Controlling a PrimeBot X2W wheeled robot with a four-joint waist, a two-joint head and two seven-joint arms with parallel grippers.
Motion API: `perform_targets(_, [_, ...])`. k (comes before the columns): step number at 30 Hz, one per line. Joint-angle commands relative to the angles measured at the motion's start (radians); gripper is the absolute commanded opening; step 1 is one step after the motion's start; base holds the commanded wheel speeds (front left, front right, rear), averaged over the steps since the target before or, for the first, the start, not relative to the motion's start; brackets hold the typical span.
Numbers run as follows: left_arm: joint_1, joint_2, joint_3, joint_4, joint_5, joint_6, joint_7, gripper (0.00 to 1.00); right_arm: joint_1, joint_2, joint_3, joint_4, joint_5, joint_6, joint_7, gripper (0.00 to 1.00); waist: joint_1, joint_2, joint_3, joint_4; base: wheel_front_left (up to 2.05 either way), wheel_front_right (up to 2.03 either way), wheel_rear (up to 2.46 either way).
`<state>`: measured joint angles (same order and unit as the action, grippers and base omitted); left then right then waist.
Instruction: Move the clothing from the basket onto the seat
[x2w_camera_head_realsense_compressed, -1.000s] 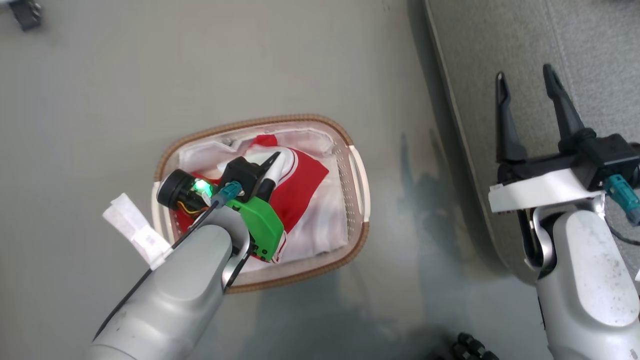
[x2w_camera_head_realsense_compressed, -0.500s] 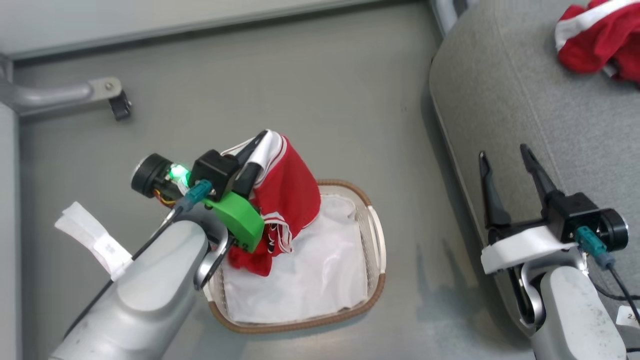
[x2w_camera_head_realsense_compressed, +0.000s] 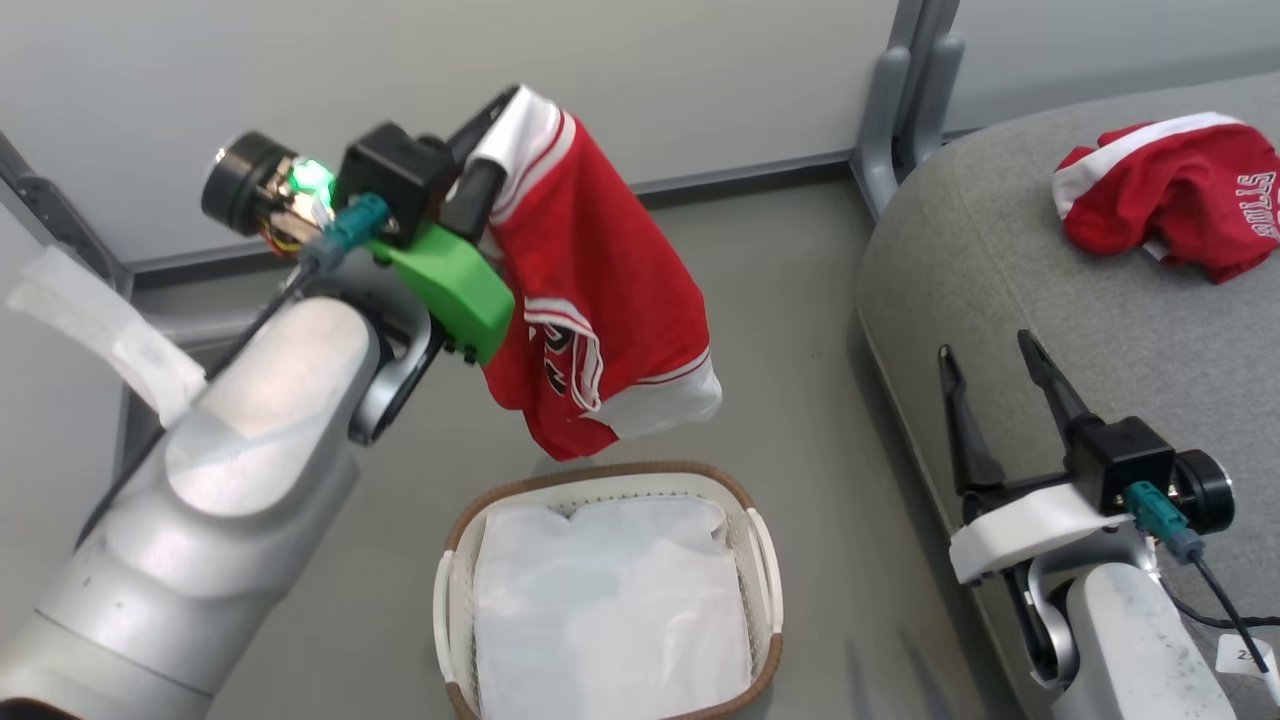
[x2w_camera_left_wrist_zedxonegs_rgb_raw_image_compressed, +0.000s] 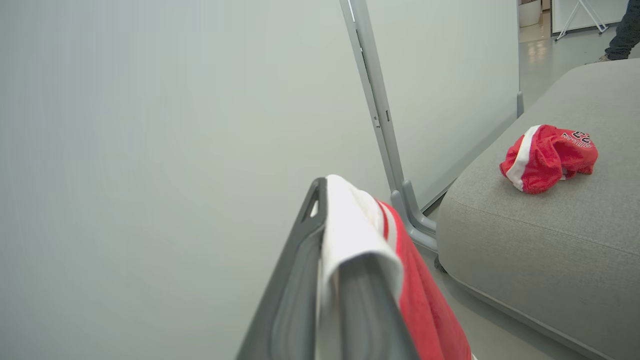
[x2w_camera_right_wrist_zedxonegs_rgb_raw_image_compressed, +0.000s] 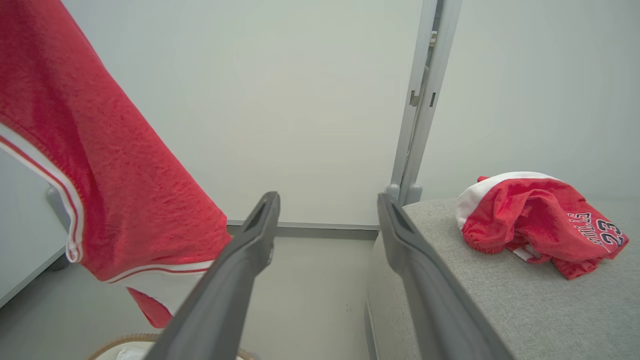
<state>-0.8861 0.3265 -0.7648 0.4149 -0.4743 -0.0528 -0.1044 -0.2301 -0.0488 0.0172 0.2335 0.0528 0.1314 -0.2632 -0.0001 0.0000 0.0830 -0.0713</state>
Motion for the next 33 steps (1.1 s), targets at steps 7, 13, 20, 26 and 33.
perform_targets(7, [-0.113, -0.03, 0.021, 0.035, -0.016, -0.004, 0.031, 0.0, 0.0, -0.003, 0.076, 0.016, 0.009, -0.001, -0.002, 1.0, 0.0001, 0.0, -0.055, -0.006, 0.0, 0.0, 0.0])
perform_targets(13, [-0.161, -0.061, 0.015, 0.066, -0.016, 0.001, 0.042, 0.0, -0.033, -0.003, 0.175, 0.023, 0.045, -0.001, -0.002, 1.0, 0.0001, 0.0, -0.069, -0.008, 0.0, 0.0, 0.0])
perform_targets(20, [-0.178, -0.089, 0.002, 0.09, -0.011, 0.02, 0.047, 0.0, -0.088, -0.003, 0.351, 0.031, 0.12, -0.001, -0.002, 1.0, 0.0001, 0.0, -0.08, 0.001, 0.0, 0.0, 0.0])
perform_targets(26, [-0.185, -0.119, -0.019, 0.084, -0.018, 0.01, 0.061, 0.0, -0.163, -0.004, 0.437, 0.088, 0.153, -0.001, -0.002, 1.0, 0.0001, 0.0, -0.085, 0.019, 0.0, 0.0, 0.0])
perform_targets(33, [-0.209, -0.179, -0.053, 0.062, -0.023, 0.0, 0.078, 0.0, -0.272, -0.003, 0.418, 0.229, 0.116, -0.001, -0.002, 1.0, 0.0001, 0.0, -0.086, 0.071, 0.0, 0.0, 0.0])
